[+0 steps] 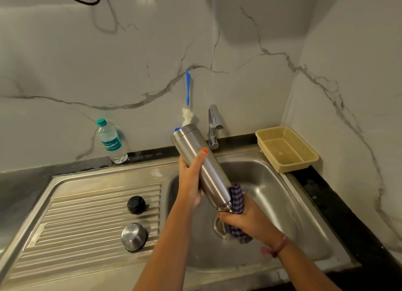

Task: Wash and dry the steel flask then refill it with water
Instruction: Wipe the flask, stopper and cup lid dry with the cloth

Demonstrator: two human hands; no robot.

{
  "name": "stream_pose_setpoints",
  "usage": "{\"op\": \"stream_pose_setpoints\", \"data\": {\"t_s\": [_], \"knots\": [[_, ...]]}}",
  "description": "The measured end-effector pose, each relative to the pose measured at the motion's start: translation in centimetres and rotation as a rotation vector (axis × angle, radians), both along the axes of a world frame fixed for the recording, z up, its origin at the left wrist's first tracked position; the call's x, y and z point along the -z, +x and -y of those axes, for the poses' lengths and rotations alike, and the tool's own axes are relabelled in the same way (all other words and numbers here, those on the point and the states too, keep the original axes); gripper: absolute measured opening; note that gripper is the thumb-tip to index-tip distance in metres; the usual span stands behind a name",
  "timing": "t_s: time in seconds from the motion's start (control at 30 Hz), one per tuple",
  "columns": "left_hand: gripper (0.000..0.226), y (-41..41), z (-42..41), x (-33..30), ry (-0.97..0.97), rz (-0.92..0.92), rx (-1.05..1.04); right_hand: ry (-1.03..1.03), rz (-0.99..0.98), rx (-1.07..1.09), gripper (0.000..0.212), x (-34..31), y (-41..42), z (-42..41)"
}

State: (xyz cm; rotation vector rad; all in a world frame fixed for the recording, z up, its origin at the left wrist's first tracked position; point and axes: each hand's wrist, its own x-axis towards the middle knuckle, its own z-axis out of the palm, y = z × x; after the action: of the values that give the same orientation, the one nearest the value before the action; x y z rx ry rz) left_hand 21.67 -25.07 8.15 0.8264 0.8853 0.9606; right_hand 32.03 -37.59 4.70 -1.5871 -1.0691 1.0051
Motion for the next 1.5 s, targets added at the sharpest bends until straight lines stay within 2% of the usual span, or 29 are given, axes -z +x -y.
{"op": "stream_pose_setpoints", "data": {"t_s": [0.07,0.13,0.23,0.3,0.4,0.47,0.53,0.6,0.67,0.8,0.87,0.9,1.0,1.03,1.07,1.13,1.2,1.27,1.37,1.4,1.5], "knots": [[0.099,0.7,0.4,0.1,0.043,-0.080,-0.047,0.016,0.139,0.086,0.031,0.2,-0.3,-0.1],[0.094,0.8,0.6,0.3,0.016,-0.058,-0.081,0.008,0.163,0.032,0.032,-0.2,0.0,-0.3],[0.089,0.0,0.6,0.6,-0.085,0.112,0.021,-0.081,-0.200,-0.185,0.027,-1.3,0.9,0.2],[0.090,-0.5,0.3,0.9,-0.077,0.116,0.083,-0.091,-0.287,-0.214,0.027,-1.3,0.9,0.4],[0.098,0.2,0.1,0.8,0.048,-0.070,0.059,-0.036,-0.027,-0.030,0.026,-0.3,0.2,-0.2],[0.102,0.7,0.1,0.6,0.091,-0.133,-0.019,-0.018,0.056,0.020,0.025,0.1,-0.1,-0.5],[0.095,0.6,0.1,0.4,0.051,-0.080,-0.037,-0.014,-0.046,-0.028,0.027,0.1,0.2,-0.4],[0.093,0.1,0.0,0.6,-0.009,0.081,0.043,-0.026,-0.297,-0.140,0.031,-0.2,0.7,0.2],[0.102,-0.4,-0.2,0.7,-0.019,0.149,0.114,-0.038,-0.391,-0.199,0.033,-0.6,0.6,0.4],[0.095,0.5,-0.1,0.2,0.119,-0.064,0.060,0.017,-0.008,0.004,0.019,0.2,0.3,-0.7],[0.094,0.8,-0.1,0.3,0.115,-0.073,0.003,0.027,0.034,-0.013,0.019,0.0,0.4,-0.7],[0.094,0.7,-0.1,0.4,0.079,-0.022,0.007,0.017,-0.040,-0.051,0.022,-0.2,0.6,-0.5],[0.103,0.1,-0.2,0.9,-0.011,0.161,0.089,-0.041,-0.441,-0.188,0.036,-1.5,1.0,0.5],[0.108,0.0,-0.2,1.1,-0.007,0.170,0.104,-0.037,-0.438,-0.185,0.036,-1.6,0.9,0.5],[0.109,0.0,-0.2,1.0,0.014,0.142,0.099,-0.025,-0.345,-0.151,0.034,-1.4,0.8,0.3],[0.100,0.5,-0.1,0.7,0.070,0.043,0.071,0.018,-0.107,-0.036,0.025,-0.6,0.4,-0.5],[0.090,0.8,-0.1,0.7,0.080,0.005,0.039,0.029,-0.025,0.026,0.024,0.0,0.3,-0.8],[0.085,0.6,-0.2,0.9,0.045,0.045,0.029,0.008,-0.137,-0.030,0.030,-0.1,0.8,-0.5],[0.087,0.2,-0.3,1.4,-0.017,0.145,0.071,-0.039,-0.512,-0.153,0.046,-0.3,1.4,0.2],[0.092,0.2,-0.3,1.6,-0.017,0.148,0.082,-0.032,-0.491,-0.145,0.044,-0.4,1.2,0.2],[0.095,0.4,-0.3,1.7,0.023,0.076,0.080,0.036,-0.135,-0.024,0.019,-0.2,0.3,-0.4]]}}
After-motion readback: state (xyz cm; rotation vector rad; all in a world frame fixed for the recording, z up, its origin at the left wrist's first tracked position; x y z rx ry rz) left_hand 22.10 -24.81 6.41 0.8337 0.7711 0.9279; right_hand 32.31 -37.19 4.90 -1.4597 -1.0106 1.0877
